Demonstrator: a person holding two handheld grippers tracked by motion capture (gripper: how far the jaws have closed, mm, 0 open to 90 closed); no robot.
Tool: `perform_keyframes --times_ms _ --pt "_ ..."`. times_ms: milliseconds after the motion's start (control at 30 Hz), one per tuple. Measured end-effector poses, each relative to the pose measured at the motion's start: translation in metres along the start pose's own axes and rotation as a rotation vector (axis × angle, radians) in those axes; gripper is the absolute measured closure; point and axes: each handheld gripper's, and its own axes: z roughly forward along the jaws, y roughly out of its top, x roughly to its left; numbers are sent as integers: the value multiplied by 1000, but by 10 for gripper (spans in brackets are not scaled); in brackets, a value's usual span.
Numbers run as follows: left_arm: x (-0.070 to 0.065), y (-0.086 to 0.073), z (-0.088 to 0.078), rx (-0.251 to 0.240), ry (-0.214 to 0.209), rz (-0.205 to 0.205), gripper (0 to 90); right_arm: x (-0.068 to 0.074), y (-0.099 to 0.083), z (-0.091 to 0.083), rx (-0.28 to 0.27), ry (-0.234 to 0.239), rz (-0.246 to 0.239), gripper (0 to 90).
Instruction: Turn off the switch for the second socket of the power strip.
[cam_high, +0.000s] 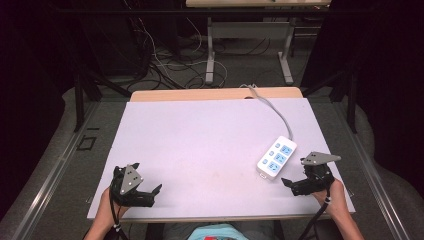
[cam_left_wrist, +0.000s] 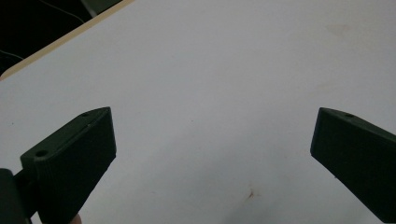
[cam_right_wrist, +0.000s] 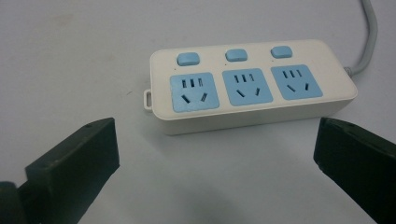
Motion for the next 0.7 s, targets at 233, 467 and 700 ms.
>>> perform_keyframes --times_ms 233,467,700 --pt "0 0 0 0 0 0 0 0 -4 -2 -13 -8 -2 0" --pt "0 0 0 2 1 2 0 1 -7 -4 -23 -20 14 0" --pt "0 0 0 5 2 7 0 1 -7 -3 -11 -14 19 0"
